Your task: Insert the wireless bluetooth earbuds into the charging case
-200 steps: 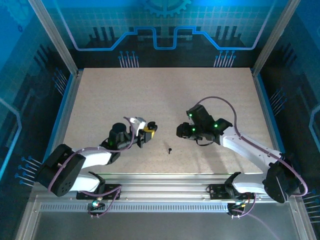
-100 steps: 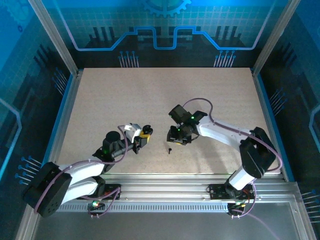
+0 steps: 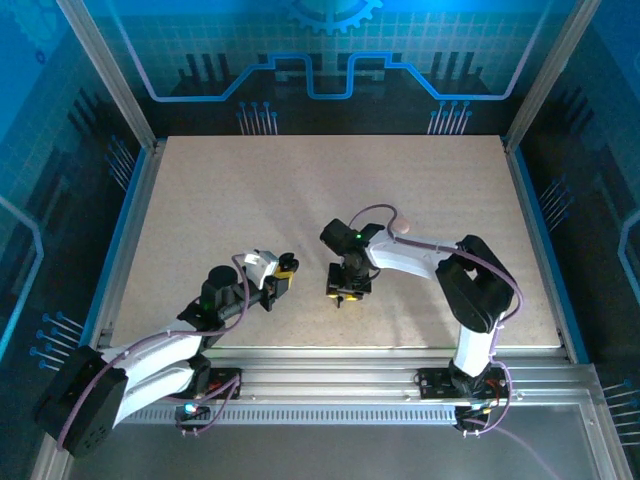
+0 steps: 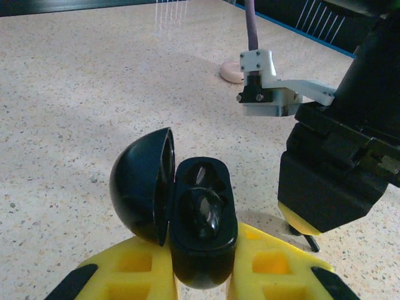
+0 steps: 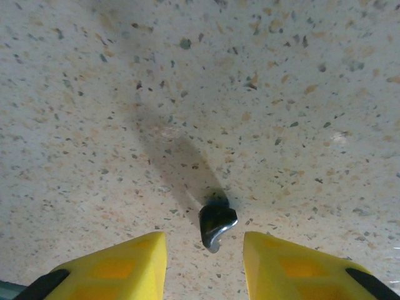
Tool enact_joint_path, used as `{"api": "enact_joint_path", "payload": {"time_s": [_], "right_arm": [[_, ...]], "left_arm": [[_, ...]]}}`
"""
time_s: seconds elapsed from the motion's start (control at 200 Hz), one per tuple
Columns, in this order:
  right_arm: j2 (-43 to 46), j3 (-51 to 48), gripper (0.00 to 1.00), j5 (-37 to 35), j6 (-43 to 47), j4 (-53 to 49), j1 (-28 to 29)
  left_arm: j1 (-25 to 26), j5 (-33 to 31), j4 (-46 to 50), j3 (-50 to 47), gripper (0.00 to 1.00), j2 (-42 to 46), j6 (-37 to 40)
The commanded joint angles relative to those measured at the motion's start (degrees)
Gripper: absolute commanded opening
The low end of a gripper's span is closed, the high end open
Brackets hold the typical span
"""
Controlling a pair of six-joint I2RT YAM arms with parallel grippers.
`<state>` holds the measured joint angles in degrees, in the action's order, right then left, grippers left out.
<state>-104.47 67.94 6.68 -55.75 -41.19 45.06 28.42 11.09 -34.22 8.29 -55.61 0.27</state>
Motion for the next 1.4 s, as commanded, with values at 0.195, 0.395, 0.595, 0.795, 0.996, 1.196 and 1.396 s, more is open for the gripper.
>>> {"api": "enact_joint_path", "payload": {"time_s": [0.195, 0.395, 0.595, 0.795, 0.996, 1.196, 1.396], "right_arm": [[-3.4, 1.9, 0.37, 0.6, 0.4, -2.3, 0.9], [-4.2, 1.1, 0.33, 0.5, 0.5, -1.5, 0.9], [-3.2, -1.6, 0.31, 0.4, -0.3, 0.1, 0.9], [-2.1, -3.1, 0.3, 0.0, -0.8, 1.4, 1.0], [-1.1, -3.8, 0.29, -0.3, -0.6, 1.9, 0.9], [-0.1, -4.9, 0.29, -0.4, -1.0, 2.9, 0.8], [1.0, -5.9, 0.28, -0.4, -1.3, 3.6, 0.6]], "left_arm": [[0.4, -0.6, 0.5, 0.1, 0.07, 0.4, 1.6], [0.4, -0.5, 1.1, 0.7, 0.07, 0.3, 1.7], [0.4, -0.3, 2.3, 1.7, 0.07, 0.5, 2.3], [0.4, -0.1, 2.3, 2.3, 0.07, -0.4, 2.1], [0.4, -0.3, 2.9, 2.7, 0.07, -0.3, 2.1], [0.4, -0.2, 3.4, 3.2, 0.07, -0.6, 2.2], [0.4, -0.1, 3.6, 3.4, 0.07, -0.7, 2.2]]}}
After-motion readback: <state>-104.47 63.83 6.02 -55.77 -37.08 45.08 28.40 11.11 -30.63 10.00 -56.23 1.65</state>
